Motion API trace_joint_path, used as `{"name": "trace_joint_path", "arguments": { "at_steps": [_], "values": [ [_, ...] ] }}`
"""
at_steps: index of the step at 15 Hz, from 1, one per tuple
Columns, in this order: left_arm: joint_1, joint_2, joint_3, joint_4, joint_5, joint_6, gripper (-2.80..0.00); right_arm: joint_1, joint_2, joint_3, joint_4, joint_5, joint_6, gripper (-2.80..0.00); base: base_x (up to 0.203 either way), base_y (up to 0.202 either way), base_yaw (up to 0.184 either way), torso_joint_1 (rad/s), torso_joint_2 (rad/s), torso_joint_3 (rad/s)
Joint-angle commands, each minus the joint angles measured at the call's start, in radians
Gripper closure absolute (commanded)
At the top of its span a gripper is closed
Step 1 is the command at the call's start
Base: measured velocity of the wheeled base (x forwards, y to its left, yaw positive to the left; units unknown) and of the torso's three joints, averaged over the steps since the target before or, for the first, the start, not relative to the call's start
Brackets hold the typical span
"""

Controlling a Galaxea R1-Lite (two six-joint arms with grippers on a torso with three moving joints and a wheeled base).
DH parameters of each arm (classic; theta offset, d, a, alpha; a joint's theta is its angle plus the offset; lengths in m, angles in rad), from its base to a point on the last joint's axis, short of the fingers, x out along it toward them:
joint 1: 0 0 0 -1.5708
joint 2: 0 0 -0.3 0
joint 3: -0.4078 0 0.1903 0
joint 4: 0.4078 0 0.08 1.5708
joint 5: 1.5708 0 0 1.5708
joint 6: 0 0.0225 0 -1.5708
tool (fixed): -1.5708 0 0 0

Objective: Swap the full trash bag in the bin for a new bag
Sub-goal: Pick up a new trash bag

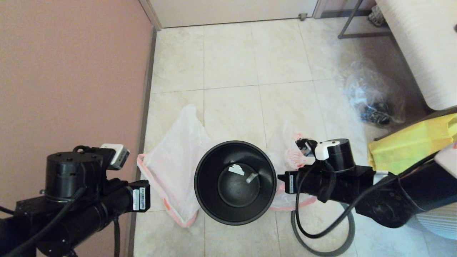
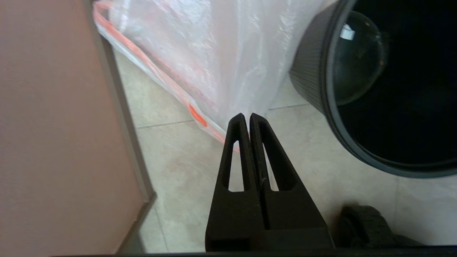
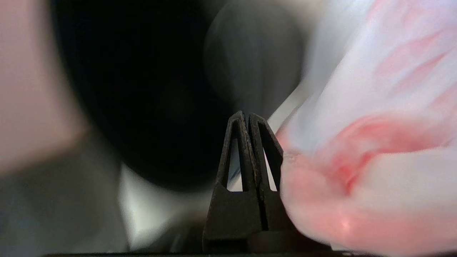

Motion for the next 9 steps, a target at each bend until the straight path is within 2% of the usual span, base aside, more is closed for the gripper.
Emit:
{"name": "trace_joint_path", "arguments": {
  "at_steps": [1, 4, 6, 9],
  "values": [
    [0.0, 0.009, -0.01, -0.003, 0.011, 0.003, 0.0, -0.051, 0.138, -0.076, -0.046, -0.04, 0.002, 0.0, 0.0, 0.0, 0.0, 0.0, 0.0, 0.0],
    [0.0, 0.008, -0.016, -0.005, 0.011, 0.003, 0.0, -0.194, 0.162, -0.106, -0.068, -0.065, 0.001, 0.0, 0.0, 0.0, 0.0, 0.0, 0.0, 0.0],
    [0.001, 0.003, -0.016, -0.006, 0.011, 0.003, 0.0, -0.284, 0.189, -0.109, -0.069, -0.065, -0.027, 0.0, 0.0, 0.0, 0.0, 0.0, 0.0, 0.0],
    [0.003, 0.006, -0.011, -0.006, 0.011, 0.001, 0.0, -0.332, 0.317, -0.121, -0.069, -0.076, -0.12, 0.0, 0.0, 0.0, 0.0, 0.0, 0.0, 0.0]
  ]
}}
